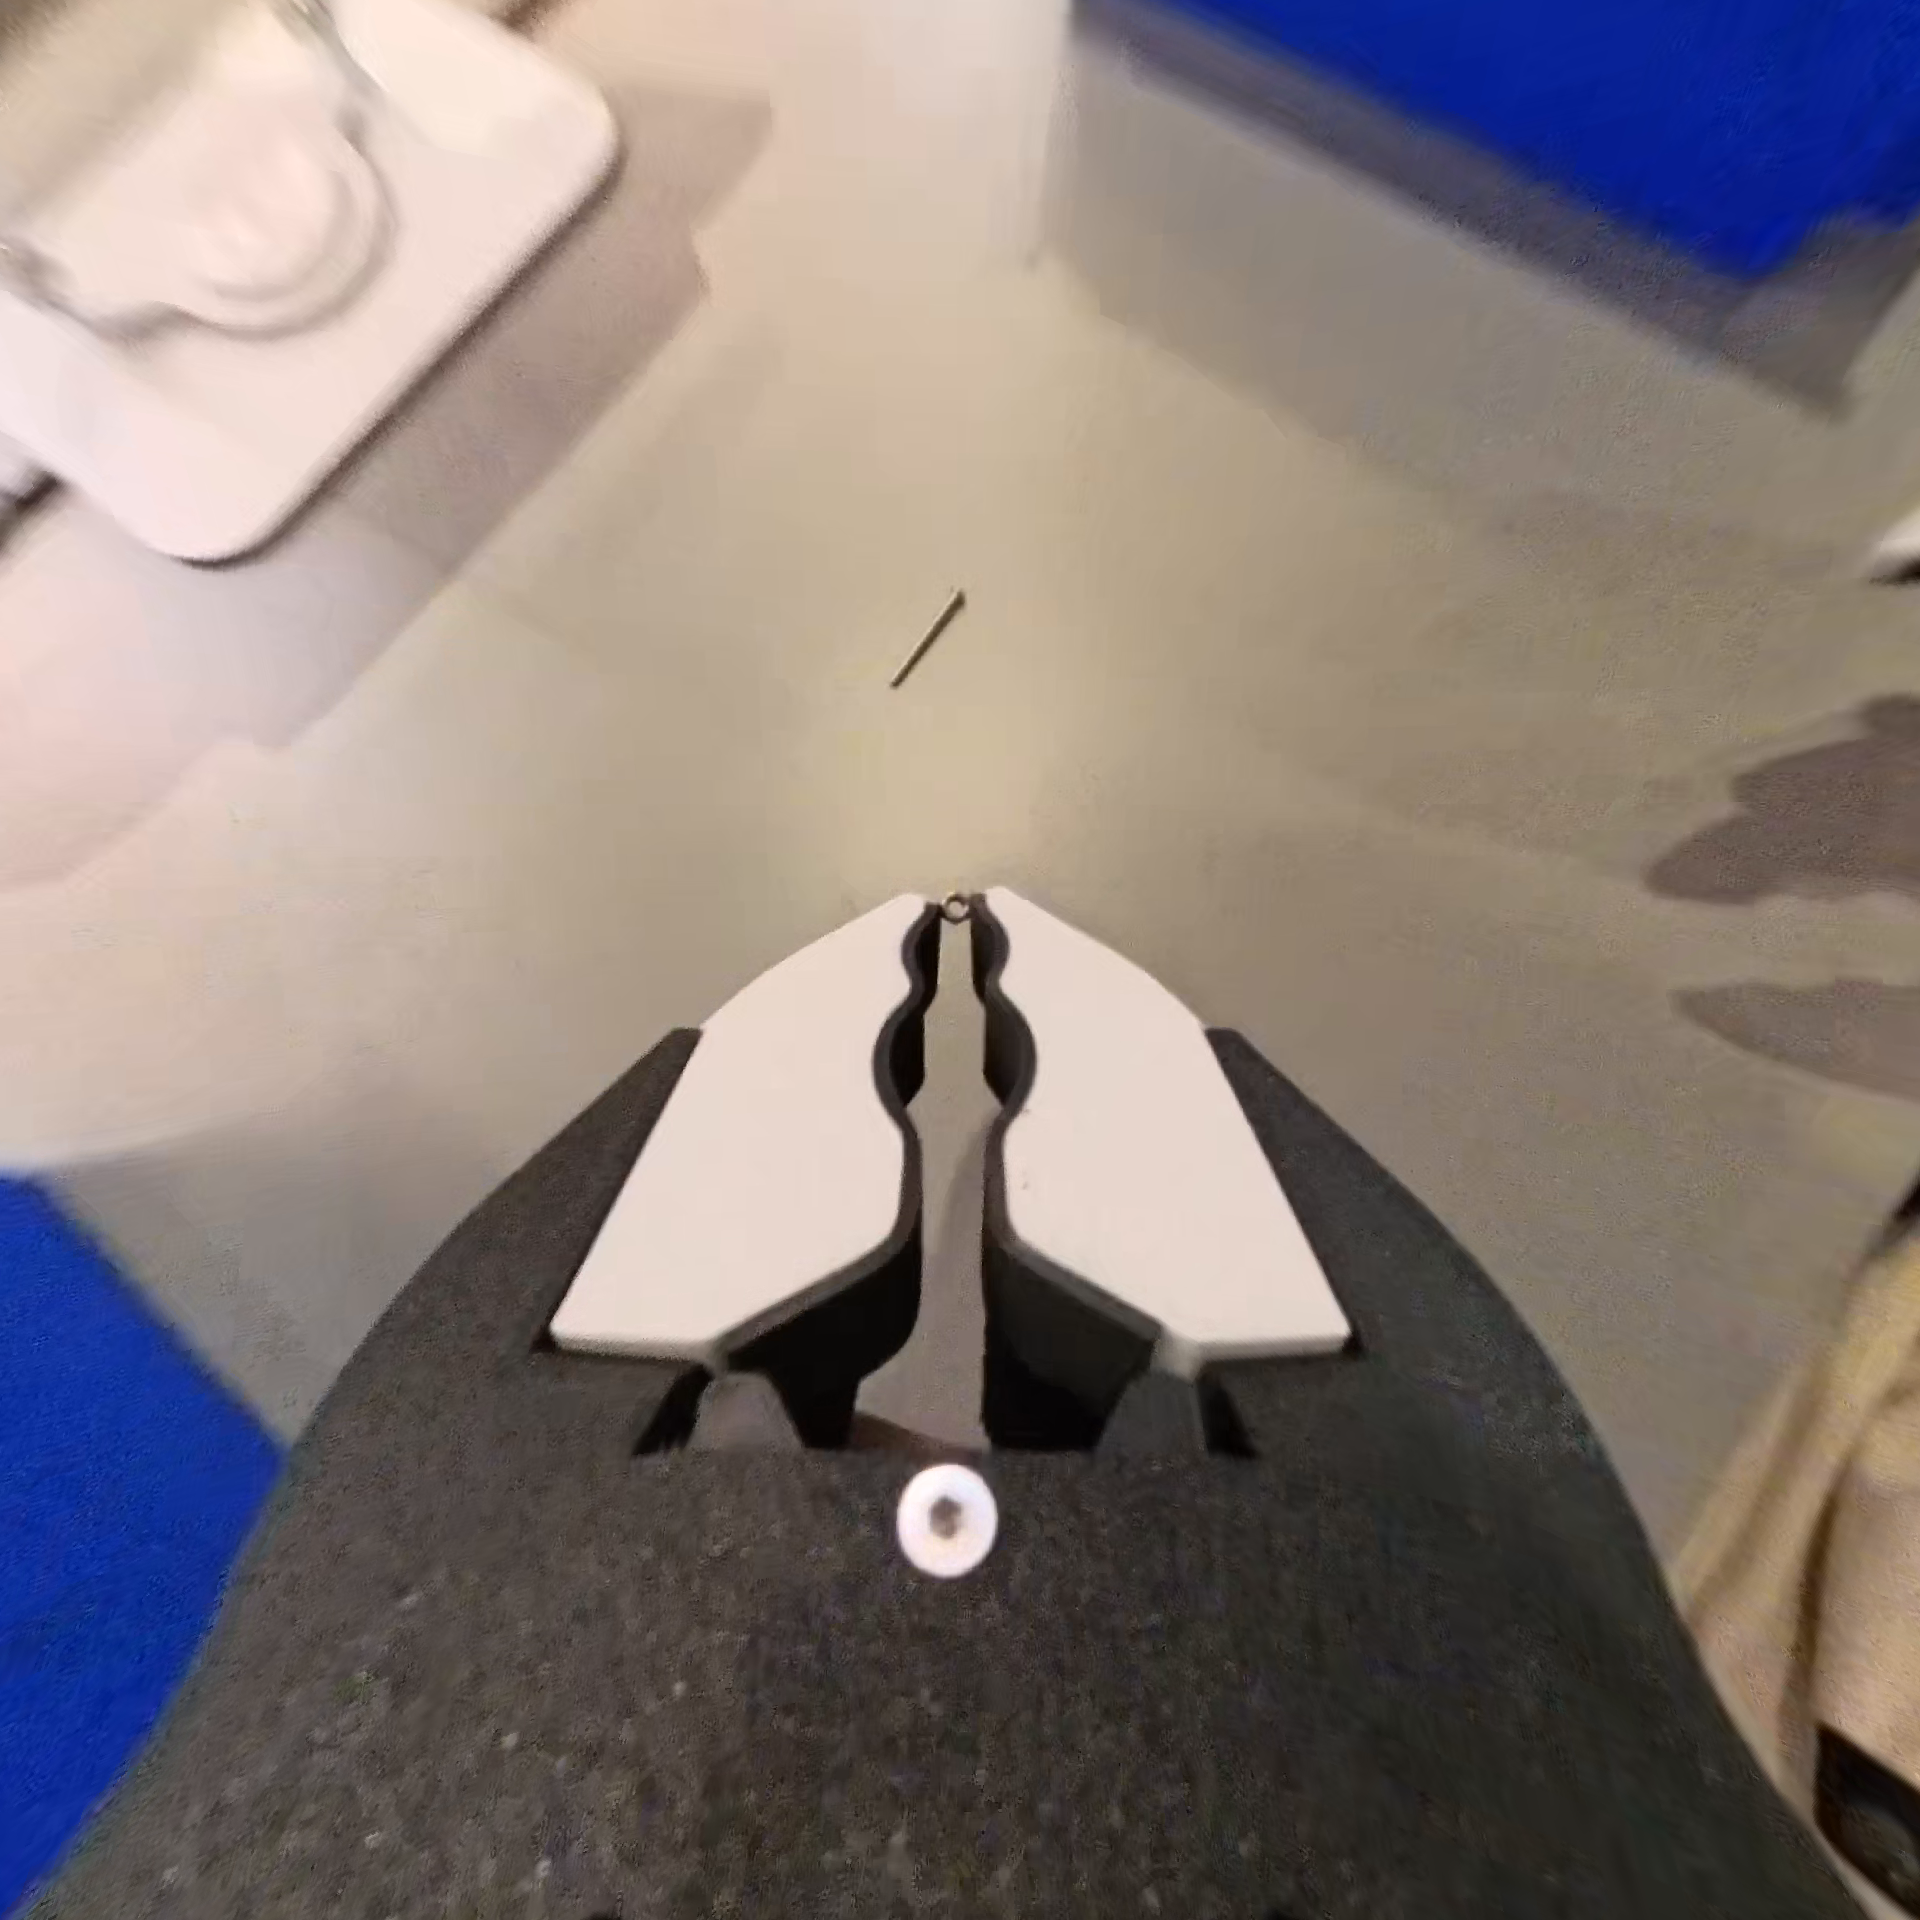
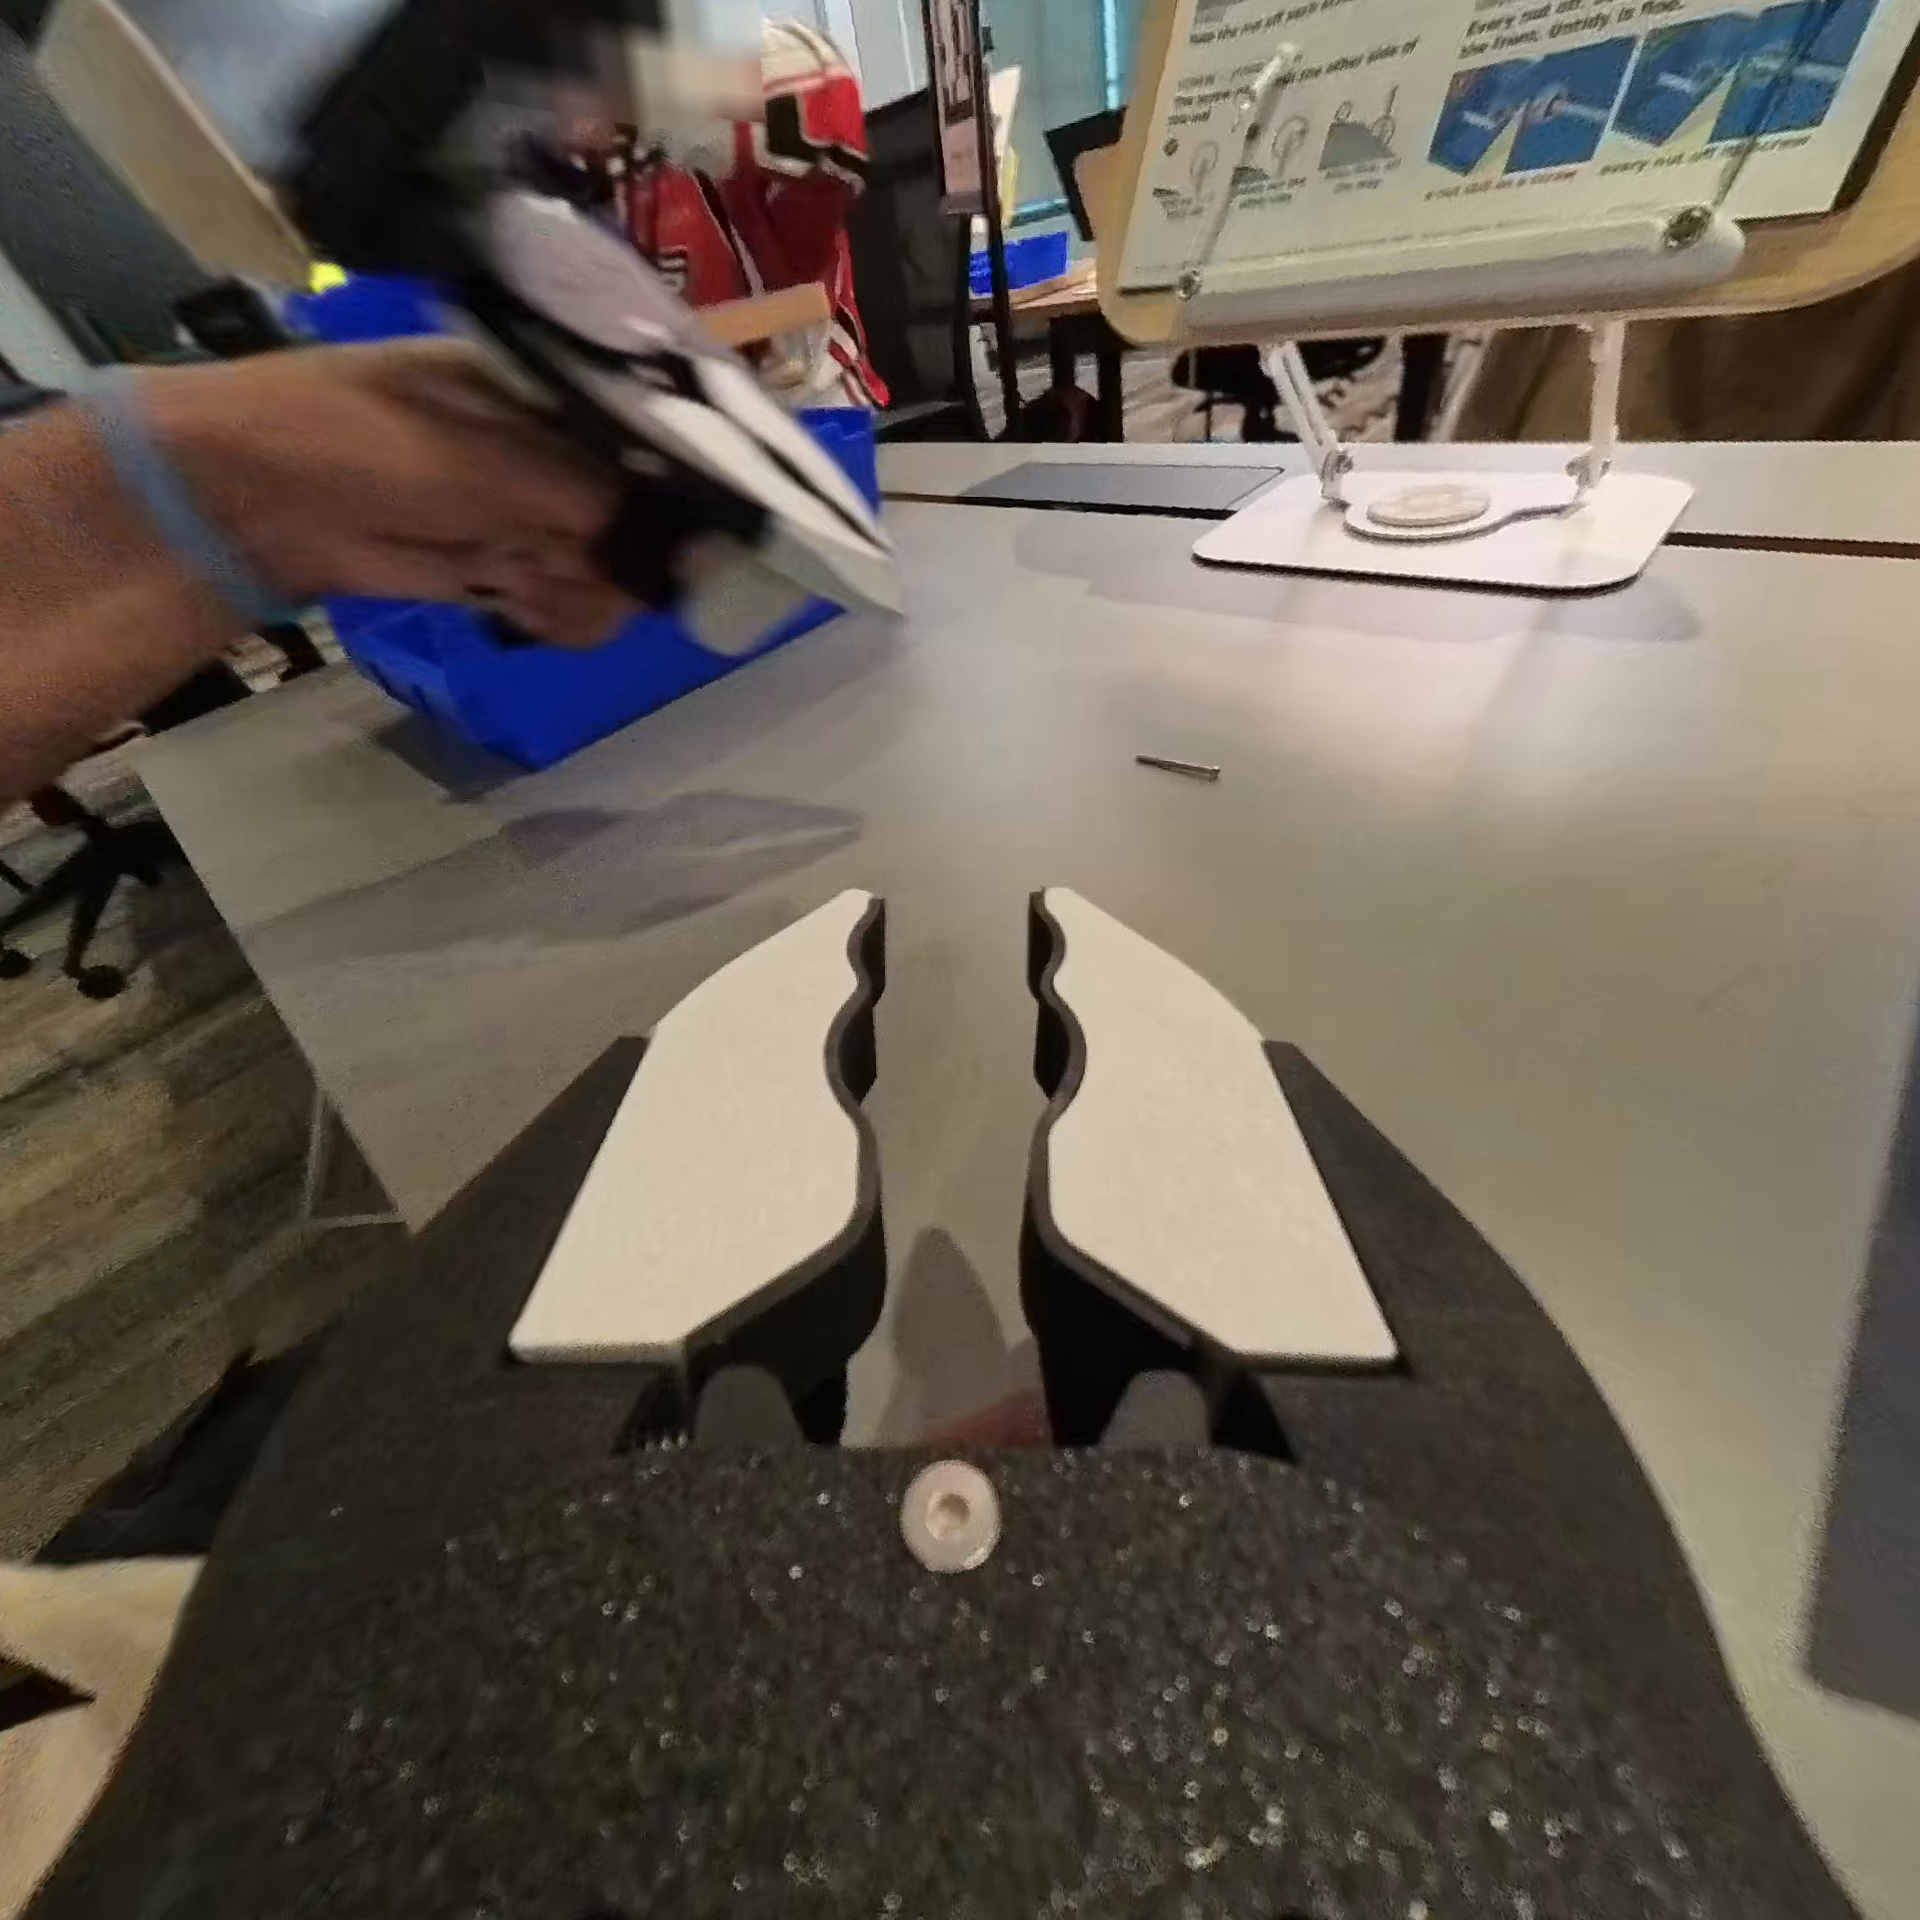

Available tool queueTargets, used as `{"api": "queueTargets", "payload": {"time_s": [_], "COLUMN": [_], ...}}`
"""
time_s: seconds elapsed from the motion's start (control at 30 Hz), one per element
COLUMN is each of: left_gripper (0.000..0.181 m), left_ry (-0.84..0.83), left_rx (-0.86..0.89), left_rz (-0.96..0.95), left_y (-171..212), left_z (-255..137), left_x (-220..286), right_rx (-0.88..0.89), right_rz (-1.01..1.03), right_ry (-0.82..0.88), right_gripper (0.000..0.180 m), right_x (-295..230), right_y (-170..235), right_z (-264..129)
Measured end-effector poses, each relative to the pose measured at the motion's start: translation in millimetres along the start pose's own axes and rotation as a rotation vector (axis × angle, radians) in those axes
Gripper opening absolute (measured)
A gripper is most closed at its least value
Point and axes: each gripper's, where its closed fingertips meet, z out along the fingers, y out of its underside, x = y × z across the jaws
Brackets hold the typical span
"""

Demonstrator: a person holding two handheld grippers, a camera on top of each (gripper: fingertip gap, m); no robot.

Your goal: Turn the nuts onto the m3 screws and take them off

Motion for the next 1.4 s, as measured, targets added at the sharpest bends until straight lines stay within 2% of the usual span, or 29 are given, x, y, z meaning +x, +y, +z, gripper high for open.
{"api": "queueTargets", "payload": {"time_s": [0.1,0.23,0.6,0.73,0.9,1.03,1.17,1.2,1.27,1.4], "left_gripper": [0.005,0.005,0.008,0.022,0.035,0.034,0.033,0.03,0.037,0.037], "left_ry": [0.048,0.078,0.138,0.109,-0.016,-0.086,-0.174,-0.156,-0.152,-0.092], "left_rx": [-0.068,-0.111,-0.163,-0.163,0.005,0.194,0.303,0.302,0.249,0.218], "left_rz": [-0.016,0.103,0.131,0.12,0.104,-0.051,-0.186,-0.189,-0.139,-0.021], "left_y": [-15,-18,-15,-15,-2,30,58,60,62,40], "left_z": [49,81,119,107,52,10,-15,-16,-17,-12], "left_x": [-35,-48,-47,-51,-35,0,23,30,38,43], "right_rx": [0.034,0.107,0.158,0.164,0.179,0.177,0.162,0.164,0.169,0.165], "right_rz": [-0.075,-0.077,0.026,0.035,0.057,0.074,0.071,0.067,0.053,0.04], "right_ry": [0.0,-0.016,-0.058,-0.063,-0.076,-0.07,-0.059,-0.055,-0.051,-0.046], "right_gripper": [0.025,0.021,0.021,0.021,0.021,0.02,0.02,0.02,0.02,0.019], "right_x": [2,1,8,9,10,13,14,13,12,11], "right_y": [-5,-12,-18,-19,-20,-20,-18,-19,-19,-19], "right_z": [-6,-14,-19,-20,-21,-21,-19,-19,-20,-20]}}
